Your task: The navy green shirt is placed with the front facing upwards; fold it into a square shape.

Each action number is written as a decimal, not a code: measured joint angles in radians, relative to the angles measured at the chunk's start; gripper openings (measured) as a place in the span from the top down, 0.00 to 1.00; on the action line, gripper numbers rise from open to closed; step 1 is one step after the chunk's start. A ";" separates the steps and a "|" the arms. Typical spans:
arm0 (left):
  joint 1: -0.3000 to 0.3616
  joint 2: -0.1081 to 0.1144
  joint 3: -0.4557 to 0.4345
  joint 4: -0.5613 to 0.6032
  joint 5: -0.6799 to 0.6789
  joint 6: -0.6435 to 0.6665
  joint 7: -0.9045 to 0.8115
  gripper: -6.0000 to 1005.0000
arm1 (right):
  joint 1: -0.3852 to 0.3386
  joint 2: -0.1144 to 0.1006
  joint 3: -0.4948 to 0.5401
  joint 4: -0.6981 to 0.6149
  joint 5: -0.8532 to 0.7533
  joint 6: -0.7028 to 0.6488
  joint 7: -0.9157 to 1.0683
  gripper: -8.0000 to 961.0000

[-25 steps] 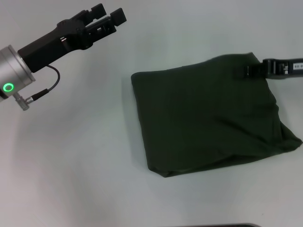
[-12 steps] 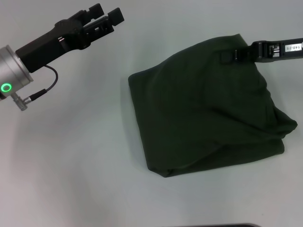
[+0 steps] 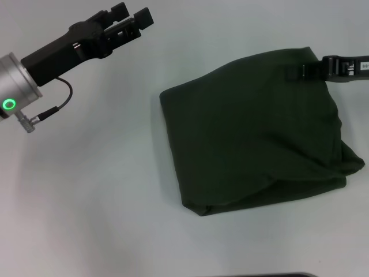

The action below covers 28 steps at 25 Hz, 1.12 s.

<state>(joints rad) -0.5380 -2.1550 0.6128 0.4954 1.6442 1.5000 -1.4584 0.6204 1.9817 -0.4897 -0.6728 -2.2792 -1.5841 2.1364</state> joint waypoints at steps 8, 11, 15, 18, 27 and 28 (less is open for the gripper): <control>-0.003 0.000 0.002 0.000 0.001 -0.002 -0.001 0.10 | -0.023 -0.010 -0.003 0.008 -0.005 0.035 0.011 0.90; -0.006 0.000 0.002 0.000 0.004 -0.003 -0.002 0.10 | -0.027 -0.010 -0.003 0.008 -0.016 0.046 0.014 0.90; -0.008 0.000 0.002 0.000 0.005 -0.003 -0.005 0.10 | -0.029 -0.010 -0.003 0.010 -0.044 0.075 0.019 0.89; -0.009 0.000 0.002 0.000 0.006 -0.003 -0.005 0.10 | -0.030 -0.009 -0.004 0.010 -0.065 0.101 0.025 0.90; -0.011 0.000 0.002 0.000 0.009 -0.003 -0.011 0.10 | -0.030 -0.004 -0.018 0.012 -0.086 0.143 0.037 0.90; -0.011 0.000 0.002 0.000 0.009 -0.004 -0.011 0.10 | -0.030 -0.003 -0.024 0.013 -0.086 0.151 0.041 0.90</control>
<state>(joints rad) -0.5493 -2.1550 0.6151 0.4954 1.6535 1.4963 -1.4695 0.5905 1.9786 -0.5133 -0.6600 -2.3654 -1.4331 2.1775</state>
